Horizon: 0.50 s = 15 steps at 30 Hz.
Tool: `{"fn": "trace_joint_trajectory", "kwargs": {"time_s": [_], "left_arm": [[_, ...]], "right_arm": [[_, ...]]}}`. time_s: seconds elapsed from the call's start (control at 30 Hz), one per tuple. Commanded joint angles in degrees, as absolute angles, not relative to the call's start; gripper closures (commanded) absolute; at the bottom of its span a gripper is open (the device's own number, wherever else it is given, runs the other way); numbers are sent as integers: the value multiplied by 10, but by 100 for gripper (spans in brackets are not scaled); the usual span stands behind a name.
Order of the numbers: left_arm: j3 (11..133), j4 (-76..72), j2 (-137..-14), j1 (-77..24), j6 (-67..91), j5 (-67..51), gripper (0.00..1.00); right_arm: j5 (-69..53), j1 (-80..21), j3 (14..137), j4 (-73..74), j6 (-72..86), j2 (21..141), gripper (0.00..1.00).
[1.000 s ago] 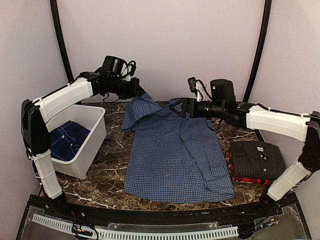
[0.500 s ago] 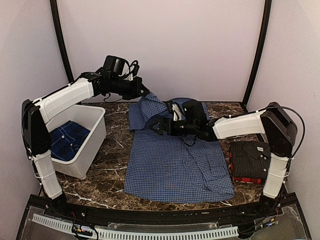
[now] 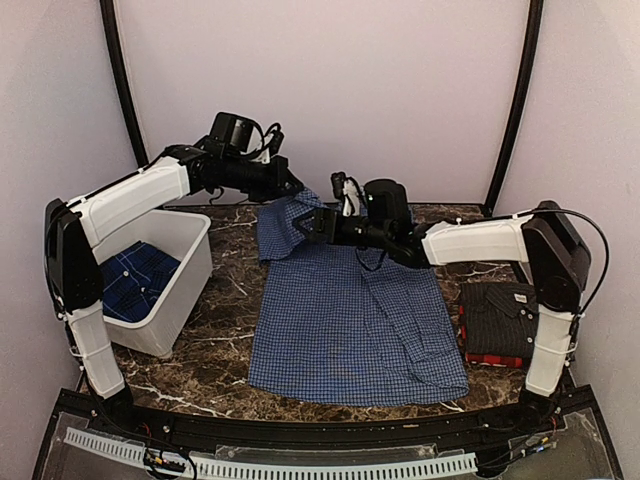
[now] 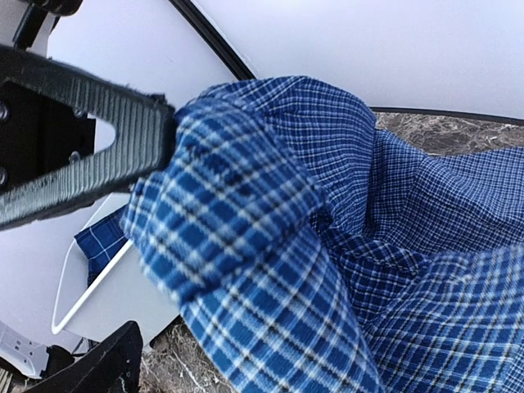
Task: Fold and stack the long sleeve shirts
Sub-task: Pass from the left arm to the right
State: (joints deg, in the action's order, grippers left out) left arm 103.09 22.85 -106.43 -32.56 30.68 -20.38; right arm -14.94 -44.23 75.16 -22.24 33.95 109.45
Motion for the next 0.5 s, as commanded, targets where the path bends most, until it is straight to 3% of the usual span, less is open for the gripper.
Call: {"fn": "trace_joint_trajectory", "kwargs": {"time_s": [0.0, 0.2, 0.47], "left_arm": [[1025, 233, -1069, -335, 305, -217, 100], [1027, 235, -1079, -336, 307, -221, 100], [1030, 231, -1094, -343, 311, -231, 100]], "right_arm": [[-134, -434, 766, -223, 318, 1077, 10], [-117, -433, 763, -205, 297, 1062, 22], [-112, -430, 786, -176, 281, 1070, 47]]}}
